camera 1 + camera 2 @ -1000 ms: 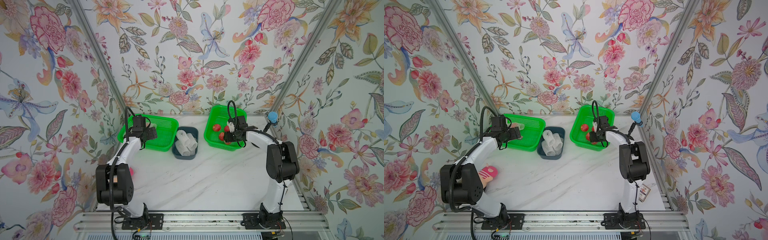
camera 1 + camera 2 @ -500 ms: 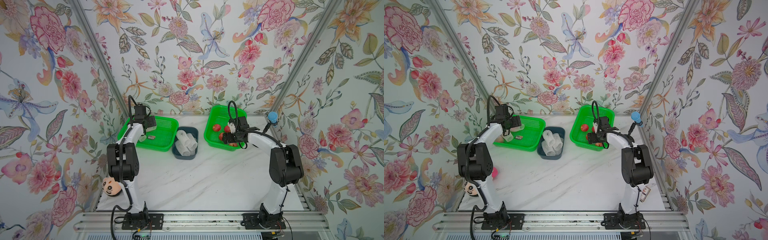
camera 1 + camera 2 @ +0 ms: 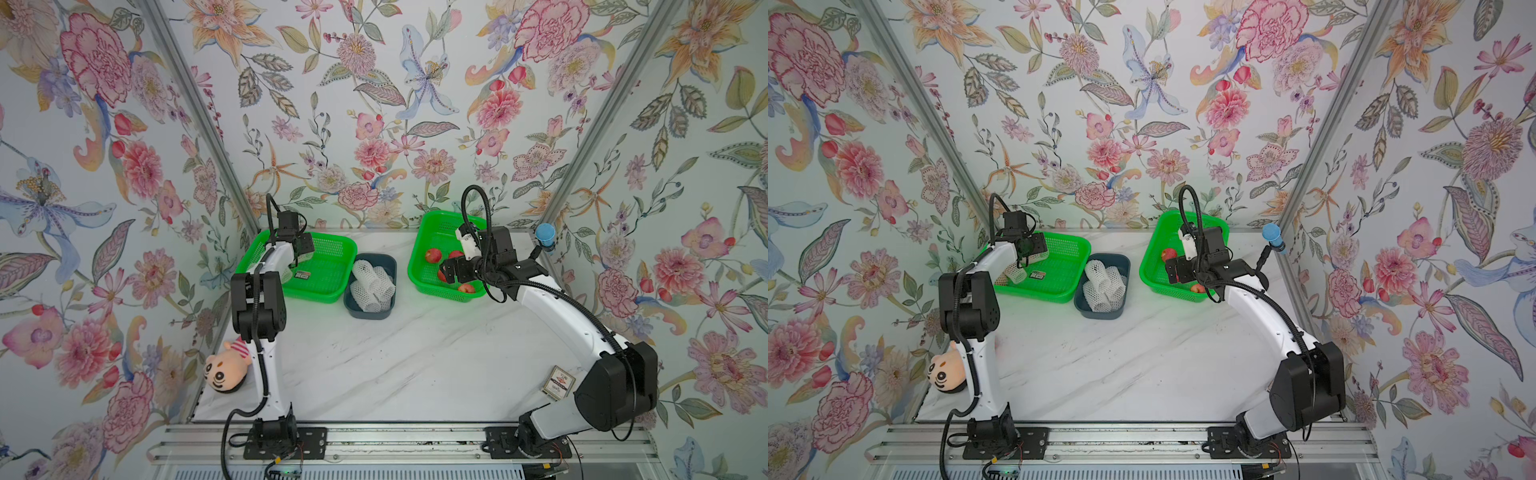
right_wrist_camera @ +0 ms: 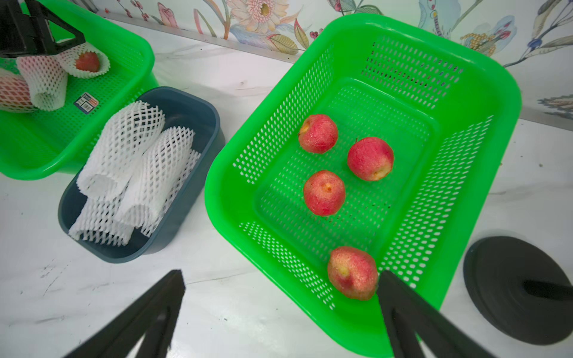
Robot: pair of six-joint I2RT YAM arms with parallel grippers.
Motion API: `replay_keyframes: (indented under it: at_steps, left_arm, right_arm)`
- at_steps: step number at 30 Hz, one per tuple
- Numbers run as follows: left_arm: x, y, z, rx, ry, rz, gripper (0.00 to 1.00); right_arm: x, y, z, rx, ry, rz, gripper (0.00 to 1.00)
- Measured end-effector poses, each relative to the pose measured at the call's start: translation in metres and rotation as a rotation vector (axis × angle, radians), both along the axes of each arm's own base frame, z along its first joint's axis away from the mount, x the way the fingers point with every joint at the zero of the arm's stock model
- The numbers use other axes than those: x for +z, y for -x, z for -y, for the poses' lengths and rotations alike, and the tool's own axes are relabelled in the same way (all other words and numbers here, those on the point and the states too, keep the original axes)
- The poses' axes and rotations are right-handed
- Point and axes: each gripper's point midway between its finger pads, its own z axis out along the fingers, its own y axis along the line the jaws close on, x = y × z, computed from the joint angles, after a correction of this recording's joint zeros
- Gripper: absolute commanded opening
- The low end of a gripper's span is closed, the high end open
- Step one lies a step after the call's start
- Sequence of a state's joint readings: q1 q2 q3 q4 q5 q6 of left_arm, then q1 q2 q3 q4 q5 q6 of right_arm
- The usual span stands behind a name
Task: Remove foam nets from apples
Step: Pick up the apple from the basket.
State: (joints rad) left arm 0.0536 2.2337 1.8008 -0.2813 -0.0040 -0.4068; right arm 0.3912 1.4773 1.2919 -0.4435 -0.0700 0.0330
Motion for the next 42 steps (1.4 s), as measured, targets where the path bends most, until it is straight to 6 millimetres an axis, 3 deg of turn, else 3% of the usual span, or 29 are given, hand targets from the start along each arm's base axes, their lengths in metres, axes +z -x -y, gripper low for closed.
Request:
replay_keyframes:
  at_steps: [5,11,16,22,28,31,36,42]
  left_arm:
    - [-0.003,-0.005,-0.001,0.034,0.032,0.025,0.59]
    - [-0.006,-0.007,-0.001,0.059,0.057,0.045,0.5]
    - [-0.01,-0.003,-0.004,0.075,0.042,0.05,0.55]
    - [-0.019,0.021,-0.013,0.115,0.015,0.017,0.6]
    - [-0.033,0.033,-0.014,0.14,0.021,-0.027,0.58]
    - [-0.033,0.033,-0.014,0.151,0.032,-0.026,0.53]
    - [-0.033,0.033,-0.012,0.156,0.054,-0.024,0.26]
    - [-0.04,0.04,-0.01,0.137,0.054,-0.045,0.08]
  right_arm:
    - [-0.003,0.02,0.0,0.021,0.008,-0.012,0.99]
    - [0.004,0.03,0.001,0.028,0.003,-0.001,0.99]
    - [0.005,0.033,-0.004,0.051,0.002,0.001,0.99]
    - [0.005,0.036,-0.01,0.077,0.001,0.001,0.99]
    - [0.005,0.038,-0.013,0.086,0.003,0.002,0.99]
    - [0.005,0.038,-0.014,0.089,0.004,0.002,0.99]
    - [0.005,0.038,-0.014,0.092,0.007,0.004,0.99]
    - [0.005,0.038,-0.014,0.092,0.006,0.004,0.99]
